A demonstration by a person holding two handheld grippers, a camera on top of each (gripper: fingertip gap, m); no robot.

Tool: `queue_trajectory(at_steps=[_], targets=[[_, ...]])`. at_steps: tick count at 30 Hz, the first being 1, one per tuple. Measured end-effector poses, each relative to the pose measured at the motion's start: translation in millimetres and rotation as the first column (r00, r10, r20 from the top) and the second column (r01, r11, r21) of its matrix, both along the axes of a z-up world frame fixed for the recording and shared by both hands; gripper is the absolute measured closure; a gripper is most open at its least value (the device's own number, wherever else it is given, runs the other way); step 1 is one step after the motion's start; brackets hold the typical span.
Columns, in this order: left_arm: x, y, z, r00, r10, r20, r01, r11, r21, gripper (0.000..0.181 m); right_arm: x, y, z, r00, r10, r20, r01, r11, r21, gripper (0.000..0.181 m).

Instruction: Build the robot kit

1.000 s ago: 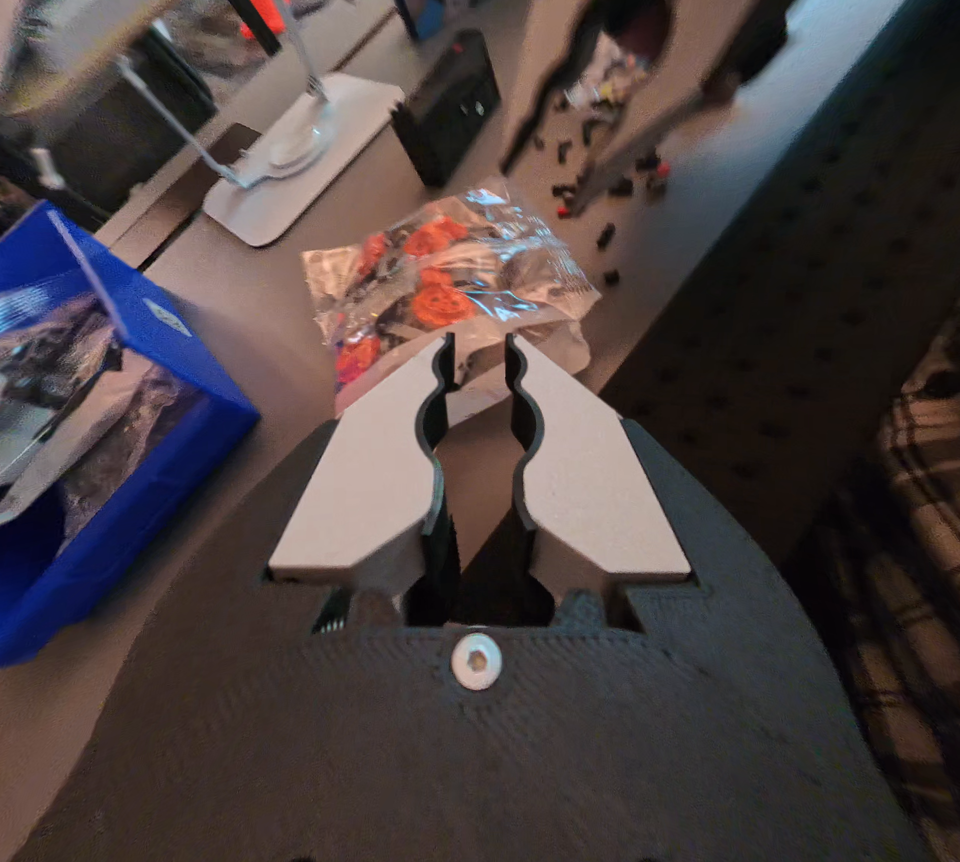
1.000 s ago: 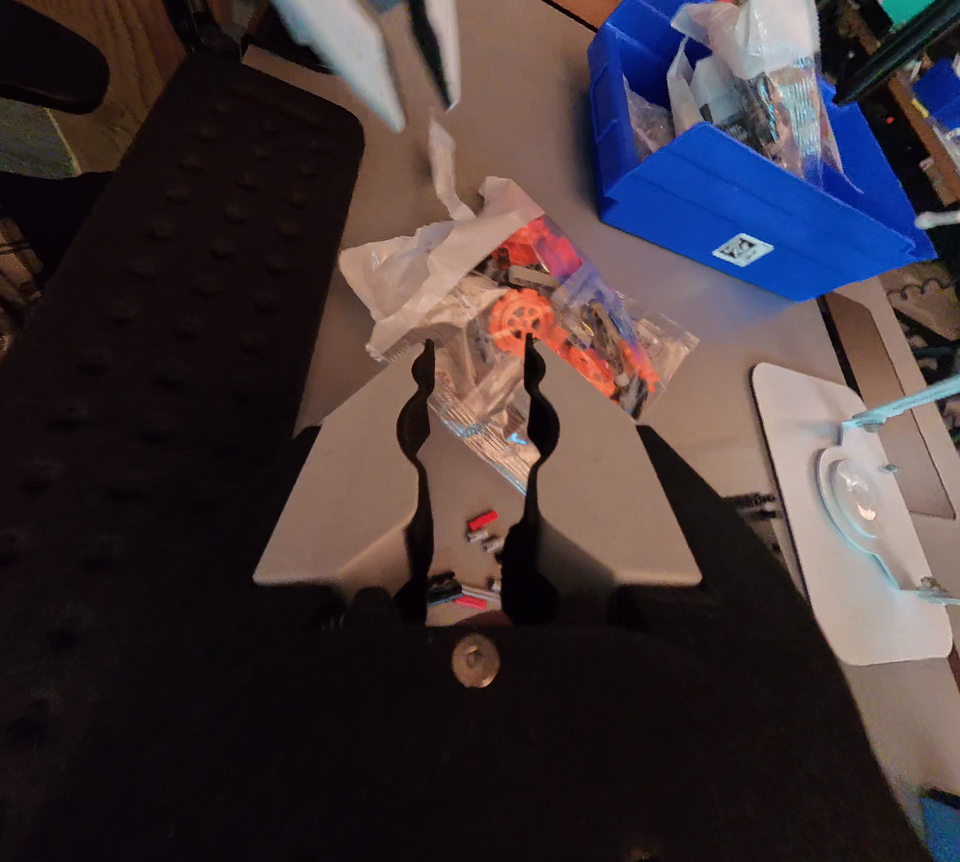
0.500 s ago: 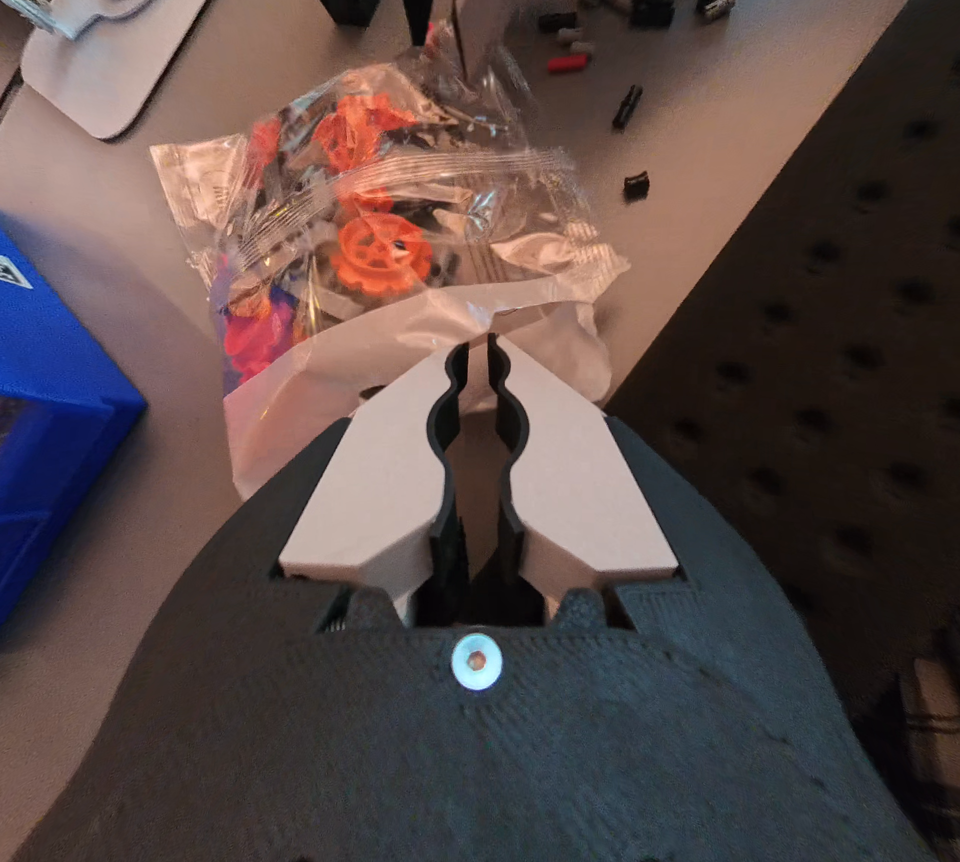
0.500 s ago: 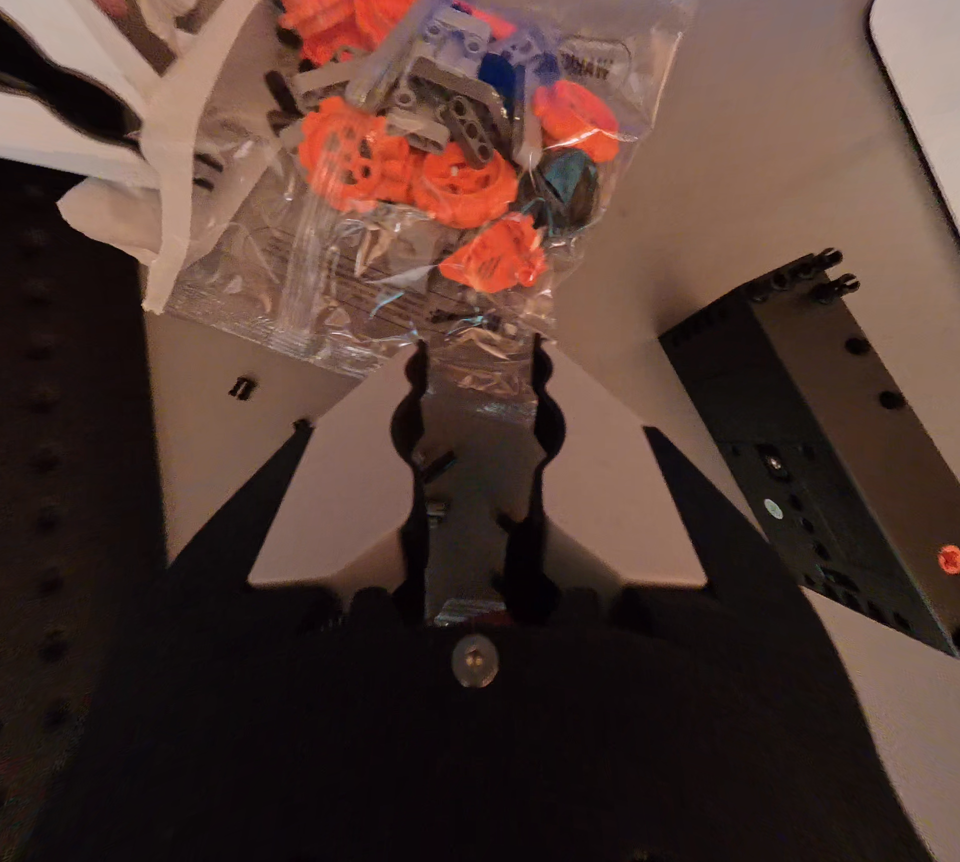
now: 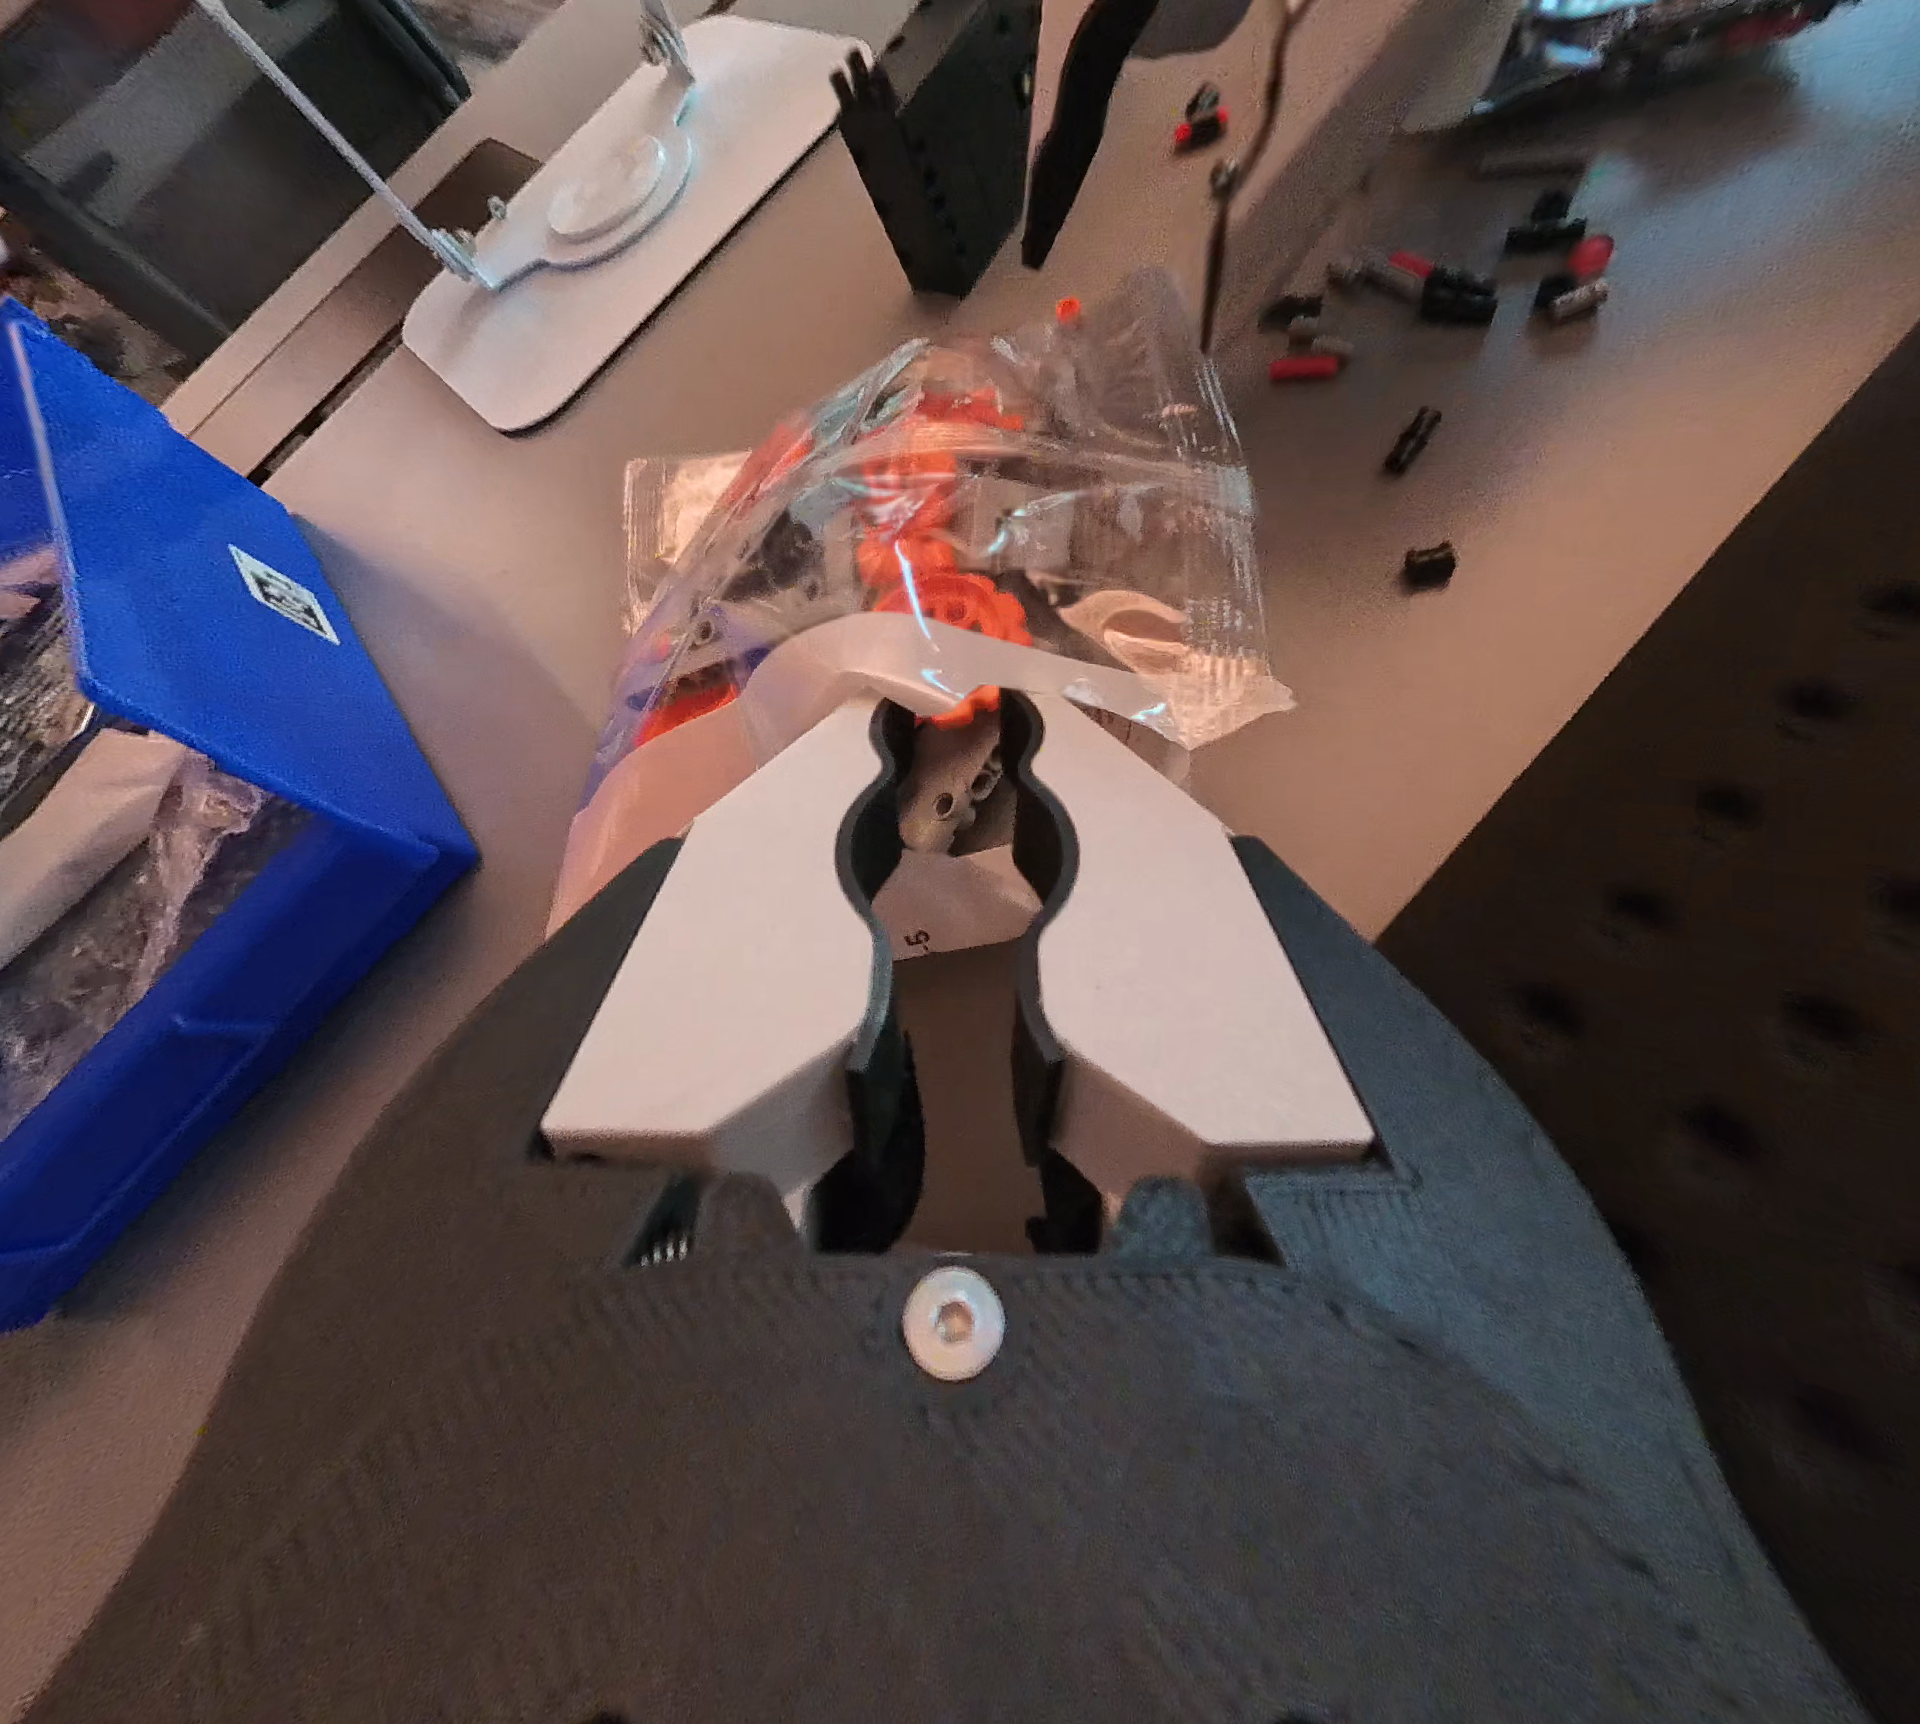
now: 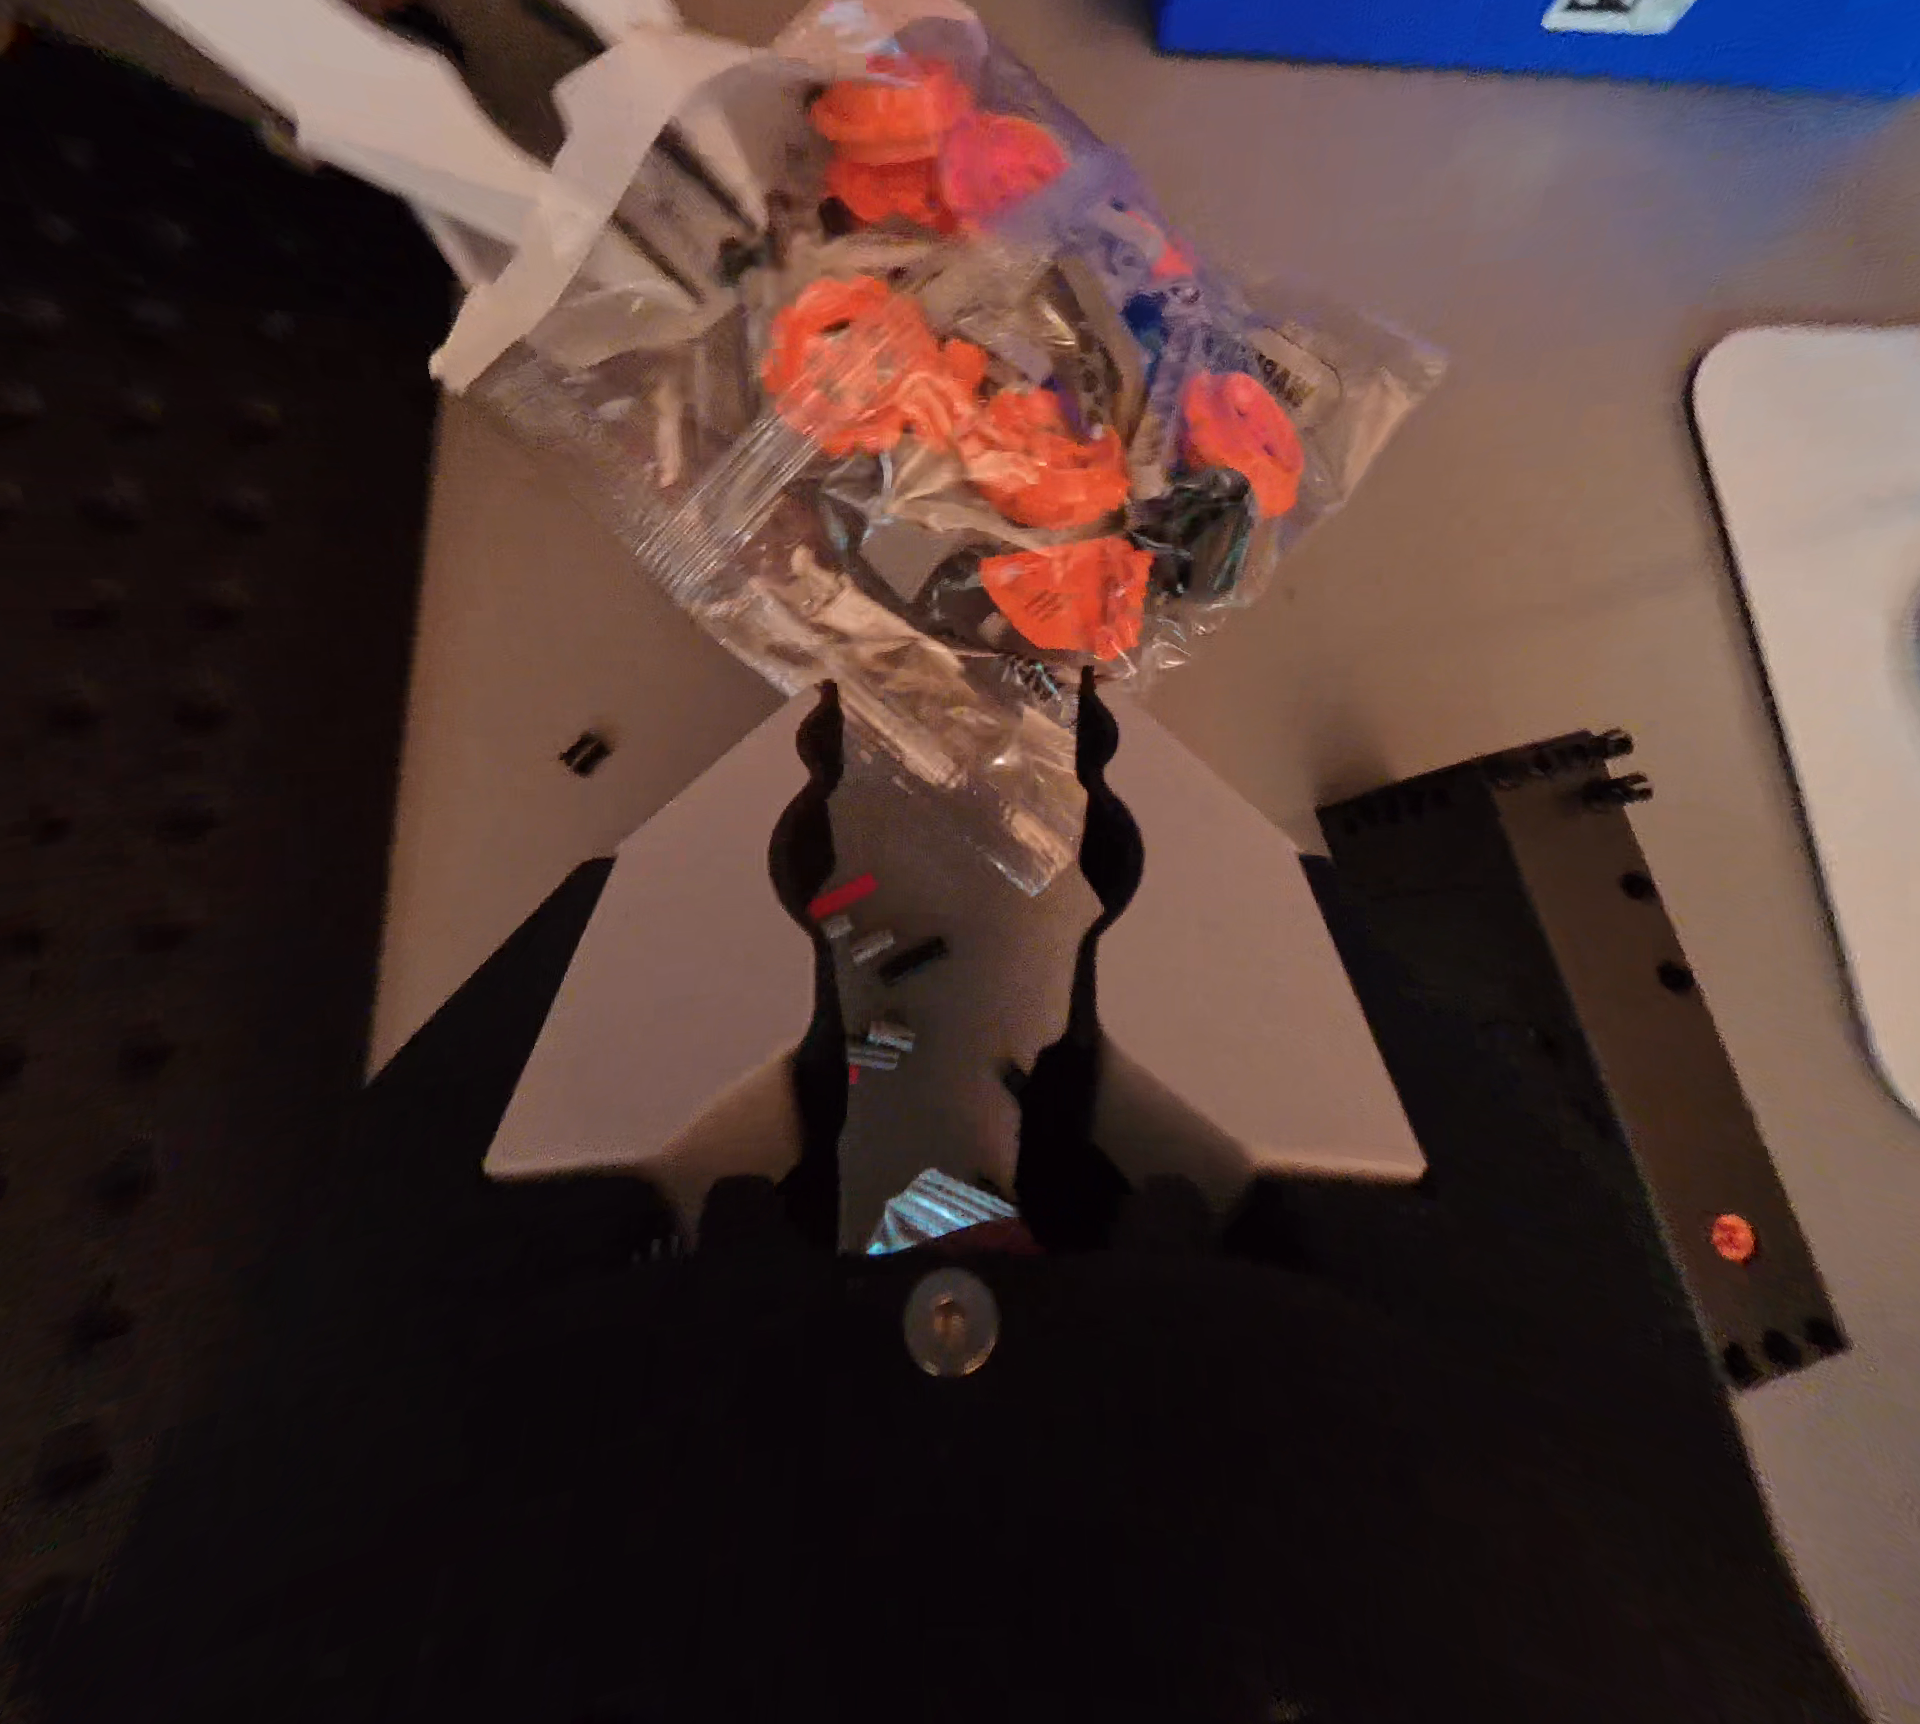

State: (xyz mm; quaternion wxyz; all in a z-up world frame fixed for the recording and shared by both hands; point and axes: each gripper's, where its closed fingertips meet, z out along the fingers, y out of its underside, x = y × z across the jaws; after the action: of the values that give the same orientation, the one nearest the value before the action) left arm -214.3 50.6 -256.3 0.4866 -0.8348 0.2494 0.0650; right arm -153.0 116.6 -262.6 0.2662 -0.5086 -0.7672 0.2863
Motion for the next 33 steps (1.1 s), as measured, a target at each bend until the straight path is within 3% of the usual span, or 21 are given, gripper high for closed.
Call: queue_trajectory(at_steps=[3,6,10,17,22,27,33], targets=[[0,4,7,0.998,0.009,0.068,-0.01,1.0,0.013,0.169,4,-5,-7,0.996,0.091,0.022,-0.093,0.977,0.192,0.122],[0,9,17,0.983,0.013,0.182,-0.018,1.0,0.024,0.17,-3,0,-16,0.995,0.102,0.011,-0.099,0.929,0.356,0.126],[-2,13,28,0.973,0.002,0.231,-0.012,0.999,0.043,0.17,-20,20,-9,0.994,0.06,-0.095,0.001,0.841,0.541,0.181],[-28,3,16,0.999,0.007,0.039,-0.006,1.0,-0.03,0.173,-22,27,10,0.991,0.025,-0.134,0.037,0.896,0.443,0.181],[-5,0,17,0.994,-0.104,0.031,0.105,0.994,-0.023,0.174,-25,23,13,0.991,0.023,-0.131,0.036,0.901,0.432,0.181],[-9,7,4,0.995,-0.095,-0.015,0.094,0.993,-0.077,0.176,-29,19,25,0.986,0.017,-0.167,0.056,0.904,0.424,0.181],[-14,17,26,0.995,-0.077,0.065,0.076,0.997,0.021,0.179,-39,11,56,0.978,0.053,-0.202,0.023,0.934,0.356,0.181]])
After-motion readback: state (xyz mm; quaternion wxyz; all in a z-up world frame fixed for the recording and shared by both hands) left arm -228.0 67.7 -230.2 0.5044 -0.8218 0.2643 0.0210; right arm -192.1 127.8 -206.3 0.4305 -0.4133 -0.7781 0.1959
